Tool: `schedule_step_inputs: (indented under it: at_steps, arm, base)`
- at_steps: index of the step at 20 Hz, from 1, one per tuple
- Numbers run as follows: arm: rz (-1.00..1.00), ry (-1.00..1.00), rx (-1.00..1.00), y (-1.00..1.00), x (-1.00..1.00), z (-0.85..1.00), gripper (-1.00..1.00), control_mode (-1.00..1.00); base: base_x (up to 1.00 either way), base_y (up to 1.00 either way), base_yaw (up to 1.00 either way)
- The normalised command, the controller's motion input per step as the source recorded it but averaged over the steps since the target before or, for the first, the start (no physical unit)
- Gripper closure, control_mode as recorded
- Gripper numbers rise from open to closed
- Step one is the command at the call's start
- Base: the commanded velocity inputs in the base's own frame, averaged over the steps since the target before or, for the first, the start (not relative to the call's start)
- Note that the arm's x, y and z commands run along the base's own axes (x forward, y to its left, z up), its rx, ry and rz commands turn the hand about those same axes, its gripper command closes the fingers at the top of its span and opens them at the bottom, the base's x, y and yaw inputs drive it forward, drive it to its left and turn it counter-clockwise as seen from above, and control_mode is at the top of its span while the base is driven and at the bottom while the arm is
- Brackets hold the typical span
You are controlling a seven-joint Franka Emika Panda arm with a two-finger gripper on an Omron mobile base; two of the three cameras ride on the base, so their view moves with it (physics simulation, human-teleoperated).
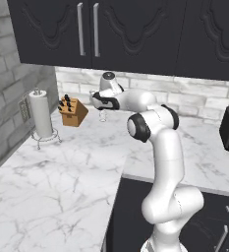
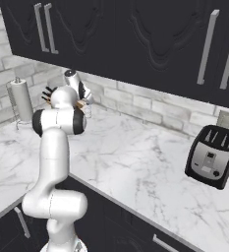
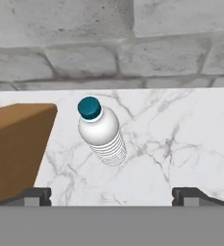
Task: Place the drinks on the dining counter in a tight cluster.
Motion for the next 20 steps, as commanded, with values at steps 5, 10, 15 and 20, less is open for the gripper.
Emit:
schedule_step_inputs:
  at_steps: [5,10,15,20]
  arm:
    - [0.0,0.0,0.0,0.0,0.26,-0.2,-1.0,-1.0]
    - [0.0,0.0,0.0,0.0,0.15,-0.28,-1.0,-1.0]
    - [0.0,0.0,0.0,0.0,0.1,-0.02,-1.0,-1.0]
    - [0.0,0.0,0.0,0.0,0.14,-0.08,-1.0,-1.0]
  base:
    - [0.0,0.0,0.0]
    - [0.0,0.0,0.0]
    - [0.0,0.0,0.0]
    - [0.0,0.0,0.0]
